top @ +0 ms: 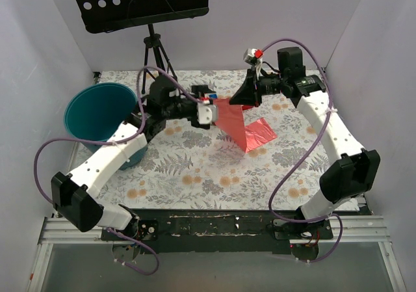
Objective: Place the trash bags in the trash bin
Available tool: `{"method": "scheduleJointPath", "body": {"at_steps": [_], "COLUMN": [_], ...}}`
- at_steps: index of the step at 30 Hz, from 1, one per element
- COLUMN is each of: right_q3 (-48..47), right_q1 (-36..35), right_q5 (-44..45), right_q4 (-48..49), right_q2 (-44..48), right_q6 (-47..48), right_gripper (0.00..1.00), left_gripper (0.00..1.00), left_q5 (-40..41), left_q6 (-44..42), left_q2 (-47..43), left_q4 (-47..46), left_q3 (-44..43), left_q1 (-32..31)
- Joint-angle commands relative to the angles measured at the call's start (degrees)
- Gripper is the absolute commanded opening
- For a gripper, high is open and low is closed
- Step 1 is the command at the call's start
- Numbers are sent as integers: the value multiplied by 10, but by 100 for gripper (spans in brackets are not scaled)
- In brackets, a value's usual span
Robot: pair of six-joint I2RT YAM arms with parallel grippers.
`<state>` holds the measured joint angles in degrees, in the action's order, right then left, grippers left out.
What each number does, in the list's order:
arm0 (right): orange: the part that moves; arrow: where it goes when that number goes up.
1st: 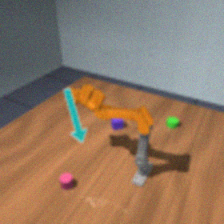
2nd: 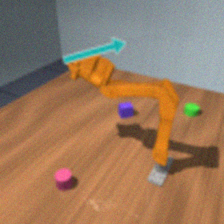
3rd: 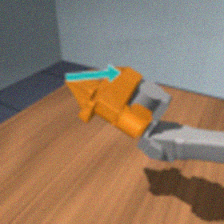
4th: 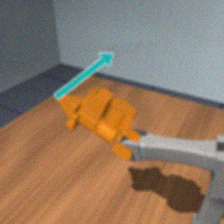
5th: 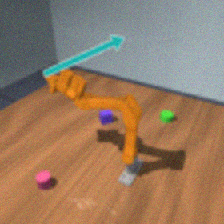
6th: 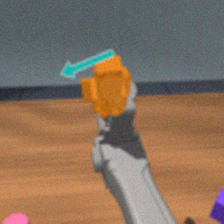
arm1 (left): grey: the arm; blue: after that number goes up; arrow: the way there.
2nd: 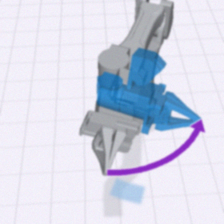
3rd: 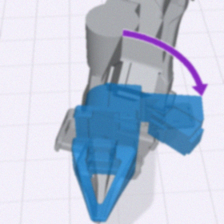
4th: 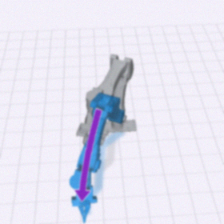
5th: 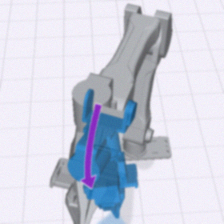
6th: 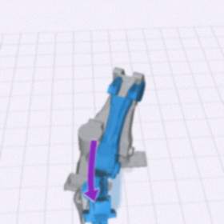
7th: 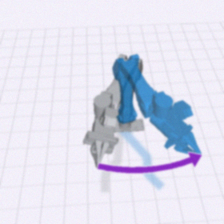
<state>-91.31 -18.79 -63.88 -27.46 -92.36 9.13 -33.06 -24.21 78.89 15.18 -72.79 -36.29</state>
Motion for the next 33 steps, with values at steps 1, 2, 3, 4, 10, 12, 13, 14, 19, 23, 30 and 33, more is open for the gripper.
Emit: {"method": "scheduleJointPath", "body": {"at_steps": [1,2,3,4,10,12,13,14,19,23,30,33], "right_q3": [-48,-43,-32,-20,10,8,8,8,10,10,7,12], "right_q1": [-20,-33,-47,-62,-107,-113,-114,-114,-116,-116,-116,-117], "right_q5": [120,142,169,196,248,256,255,252,257,263,258,249], "right_q4": [-225,-239,-240,-232,-174,-165,-159,-153,-141,-130,-116,-123], "right_q2": [43,53,67,80,105,100,99,99,100,100,97,98], "right_q6": [347,389,416,438,421,407,396,386,373,361,333,329], "right_gripper": [1,1,1,1,1,1,1,1,1,1,1,1], "left_gripper": [72,72,72,71,49,43,42,40,35,38,19,0], "left_q5": [-80,-89,-98,-108,-168,-181,-188,-189,-184,-174,-152,-134], "left_q6": [178,192,201,201,203,211,213,214,207,197,193,193], "left_q2": [-25,-34,-44,-52,-22,-2,4,6,9,4,24,33], "left_q4": [141,137,123,104,42,30,26,23,22,34,34,21], "left_q3": [-73,-63,-50,-32,-20,-31,-34,-36,-35,-33,-32,-38], "left_q1": [70,75,77,77,74,74,73,69,65,65,61,57]}}
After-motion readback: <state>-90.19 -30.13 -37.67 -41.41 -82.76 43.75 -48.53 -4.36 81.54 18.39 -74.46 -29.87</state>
